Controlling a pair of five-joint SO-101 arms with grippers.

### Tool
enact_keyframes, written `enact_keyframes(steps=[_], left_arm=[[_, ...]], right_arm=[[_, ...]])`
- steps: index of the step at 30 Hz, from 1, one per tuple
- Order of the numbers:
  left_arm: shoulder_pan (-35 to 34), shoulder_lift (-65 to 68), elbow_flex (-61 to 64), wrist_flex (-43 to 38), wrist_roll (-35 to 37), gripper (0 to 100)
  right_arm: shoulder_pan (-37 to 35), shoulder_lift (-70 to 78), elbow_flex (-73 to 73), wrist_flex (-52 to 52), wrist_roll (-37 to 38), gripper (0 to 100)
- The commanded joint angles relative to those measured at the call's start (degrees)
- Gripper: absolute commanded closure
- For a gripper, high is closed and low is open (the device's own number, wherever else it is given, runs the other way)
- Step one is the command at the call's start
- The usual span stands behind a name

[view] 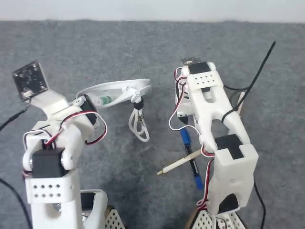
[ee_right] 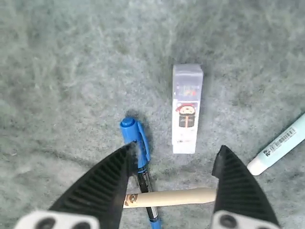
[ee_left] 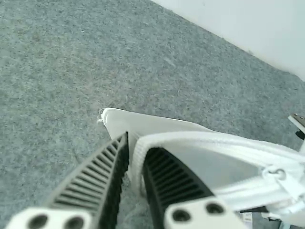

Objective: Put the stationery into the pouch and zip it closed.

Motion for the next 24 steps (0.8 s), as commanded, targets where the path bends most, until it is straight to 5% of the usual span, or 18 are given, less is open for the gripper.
enact_keyframes(steps=[1, 24], left_arm=[[-0.4, -0.3, -0.8, -1.9, 0.7, 99], [-0.4, -0.3, 0.4, -3.1, 0.6, 99]], right_arm=[[-0.4, -0.8, -2.7, -3.2, -0.7, 75.7], [3.2, 6.4, -4.6, -8.5, -0.6, 75.7]])
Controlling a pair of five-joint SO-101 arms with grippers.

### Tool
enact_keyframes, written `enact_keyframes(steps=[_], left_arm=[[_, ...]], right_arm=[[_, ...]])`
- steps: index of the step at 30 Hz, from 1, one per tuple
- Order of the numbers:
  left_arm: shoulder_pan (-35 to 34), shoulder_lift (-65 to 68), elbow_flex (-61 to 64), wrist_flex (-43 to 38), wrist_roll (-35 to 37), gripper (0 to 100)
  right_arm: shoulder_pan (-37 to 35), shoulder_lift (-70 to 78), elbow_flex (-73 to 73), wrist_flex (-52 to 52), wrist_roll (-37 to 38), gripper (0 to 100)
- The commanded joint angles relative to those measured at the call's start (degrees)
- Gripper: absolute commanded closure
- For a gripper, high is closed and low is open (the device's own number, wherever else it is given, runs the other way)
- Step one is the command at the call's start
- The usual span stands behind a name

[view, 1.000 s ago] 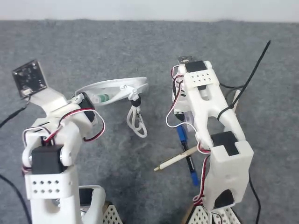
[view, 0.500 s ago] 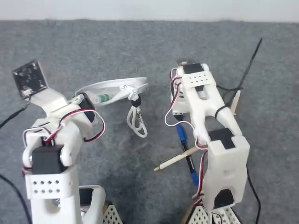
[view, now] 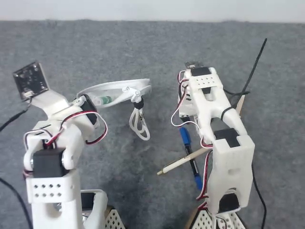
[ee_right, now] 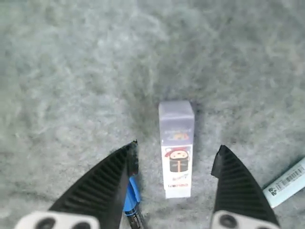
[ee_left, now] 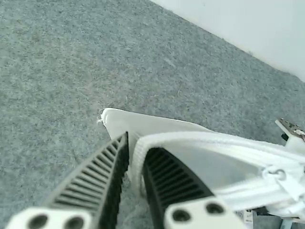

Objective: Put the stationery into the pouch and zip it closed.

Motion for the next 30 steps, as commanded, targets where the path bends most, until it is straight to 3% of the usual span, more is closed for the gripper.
enact_keyframes(steps=[1, 5, 12, 18, 30], left_arm=[[-0.3, -0.3, -0.6, -2.1, 0.5, 99], [-0.3, -0.3, -0.6, -2.1, 0.5, 99], [-0.3, -0.3, -0.6, -2.1, 0.5, 99], [-0.3, -0.3, -0.6, -2.0, 0.5, 99], [-0.3, -0.2, -0.6, -2.1, 0.5, 99]], right_arm=[[1.0, -1.4, -4.3, -0.7, -0.6, 75.7], [1.0, -1.1, -4.5, -0.7, -0.6, 77.9], [1.0, -0.6, -4.4, -3.6, 2.4, 99.8], [1.1, -0.1, -4.9, -1.5, 4.2, 99.2], [0.9, -14.4, -6.7, 11.9, 4.2, 99.2]])
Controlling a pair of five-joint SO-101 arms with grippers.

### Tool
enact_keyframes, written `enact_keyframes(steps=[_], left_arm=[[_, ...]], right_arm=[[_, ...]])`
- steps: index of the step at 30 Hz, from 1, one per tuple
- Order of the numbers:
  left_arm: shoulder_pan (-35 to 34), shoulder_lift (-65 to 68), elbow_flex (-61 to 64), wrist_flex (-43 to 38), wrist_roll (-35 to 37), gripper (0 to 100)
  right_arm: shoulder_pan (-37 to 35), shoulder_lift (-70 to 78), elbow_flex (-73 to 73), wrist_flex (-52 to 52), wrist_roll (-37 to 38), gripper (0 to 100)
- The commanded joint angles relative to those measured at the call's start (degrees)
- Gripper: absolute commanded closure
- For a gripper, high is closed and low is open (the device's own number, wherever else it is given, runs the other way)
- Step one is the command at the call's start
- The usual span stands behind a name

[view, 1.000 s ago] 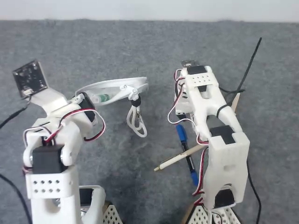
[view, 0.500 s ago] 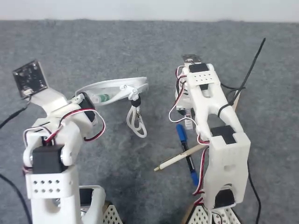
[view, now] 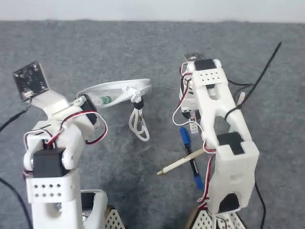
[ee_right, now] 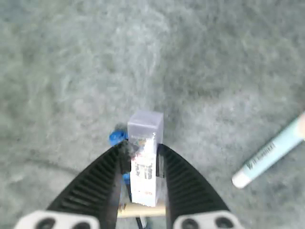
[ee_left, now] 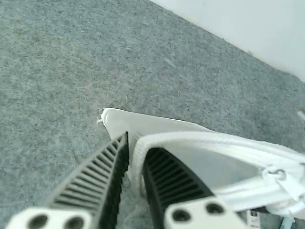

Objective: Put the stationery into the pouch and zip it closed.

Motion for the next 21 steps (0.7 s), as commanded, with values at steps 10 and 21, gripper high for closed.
enact_keyframes(steps=[10, 21], left_arm=[[-0.3, 0.0, -0.6, -2.1, 0.6, 99], [-0.3, -0.2, -0.6, -2.1, 0.6, 99]], right_arm=[[-1.9, -17.5, -2.6, 11.7, 0.8, 99.2], [-8.2, -42.6, 12.1, 9.3, 0.4, 99.2]])
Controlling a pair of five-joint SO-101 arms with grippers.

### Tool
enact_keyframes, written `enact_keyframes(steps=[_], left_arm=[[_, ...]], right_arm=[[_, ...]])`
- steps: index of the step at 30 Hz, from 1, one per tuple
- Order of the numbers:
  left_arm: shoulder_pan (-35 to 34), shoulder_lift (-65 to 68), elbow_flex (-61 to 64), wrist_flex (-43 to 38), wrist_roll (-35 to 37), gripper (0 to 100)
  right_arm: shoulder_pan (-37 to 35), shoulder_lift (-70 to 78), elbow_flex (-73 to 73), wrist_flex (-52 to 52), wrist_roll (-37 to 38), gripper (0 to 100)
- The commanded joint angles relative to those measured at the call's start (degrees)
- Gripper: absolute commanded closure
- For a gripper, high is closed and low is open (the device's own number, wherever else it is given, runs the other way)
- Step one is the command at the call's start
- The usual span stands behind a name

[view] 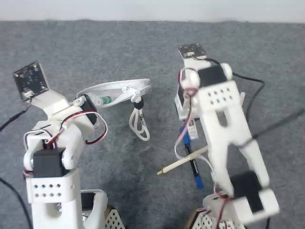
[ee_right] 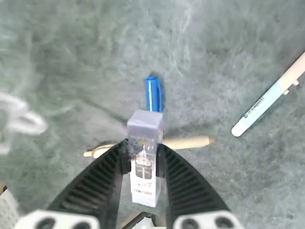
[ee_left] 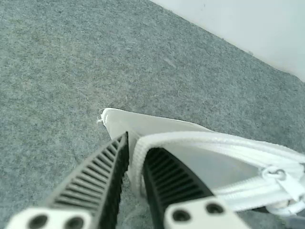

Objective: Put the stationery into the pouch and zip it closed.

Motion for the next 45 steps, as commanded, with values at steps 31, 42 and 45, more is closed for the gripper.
enact_keyframes(steps=[31, 42, 45], left_arm=[[-0.3, -0.3, 1.3, -3.9, 0.7, 99], [-0.3, -0.3, 1.1, -4.0, 0.8, 99], [-0.1, -0.3, 1.1, -4.0, 0.8, 99]], right_arm=[[-19.6, -39.5, 14.7, -28.1, 0.3, 99.2], [-24.8, -44.6, 23.7, -48.0, 0.3, 99.2], [-27.0, -47.6, 28.0, -55.6, 0.4, 99.2]])
